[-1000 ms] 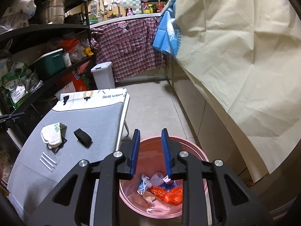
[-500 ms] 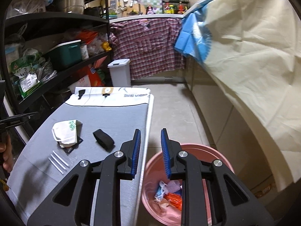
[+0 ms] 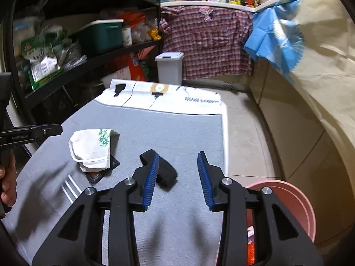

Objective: Collect trash
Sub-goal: 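Move the left tool to the white paper bag while the right tool moves to the black strap, then grasp the white leaf-print paper bag with the left tool while the right tool grasps the black strap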

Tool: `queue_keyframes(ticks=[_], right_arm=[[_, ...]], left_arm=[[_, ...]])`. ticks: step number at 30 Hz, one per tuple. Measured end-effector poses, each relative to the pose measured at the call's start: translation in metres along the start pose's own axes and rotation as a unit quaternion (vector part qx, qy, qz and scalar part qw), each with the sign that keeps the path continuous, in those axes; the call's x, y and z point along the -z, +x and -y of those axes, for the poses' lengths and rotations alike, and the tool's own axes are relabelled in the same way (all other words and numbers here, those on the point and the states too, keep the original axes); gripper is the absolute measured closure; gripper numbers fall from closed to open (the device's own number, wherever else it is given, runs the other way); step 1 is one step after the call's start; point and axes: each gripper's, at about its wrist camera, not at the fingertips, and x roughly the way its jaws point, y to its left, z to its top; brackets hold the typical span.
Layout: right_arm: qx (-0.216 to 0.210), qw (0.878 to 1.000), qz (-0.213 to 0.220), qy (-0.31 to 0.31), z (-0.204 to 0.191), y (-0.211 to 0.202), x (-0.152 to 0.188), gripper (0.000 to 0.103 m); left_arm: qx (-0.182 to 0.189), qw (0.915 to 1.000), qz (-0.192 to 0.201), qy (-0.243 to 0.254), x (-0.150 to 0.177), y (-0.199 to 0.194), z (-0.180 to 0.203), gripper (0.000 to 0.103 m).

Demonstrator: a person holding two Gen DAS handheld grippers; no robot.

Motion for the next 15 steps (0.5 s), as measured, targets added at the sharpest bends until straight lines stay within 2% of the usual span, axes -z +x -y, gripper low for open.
queue_keyframes(ticks=[7,15], right_arm=[[0.000,0.999,-0.035,-0.028,-0.013,0.036,0.008,0.065],[-0.007,0.996,-0.066,-0.054,-0.021,0.057,0.015,0.062]], left_arm=[[0.004,0.9997,-0.022,0.002,0.003,0.021,0.002,0.072],[0.017,0.9982,-0.054,-0.016,0.005,0.038,-0.002,0.068]])
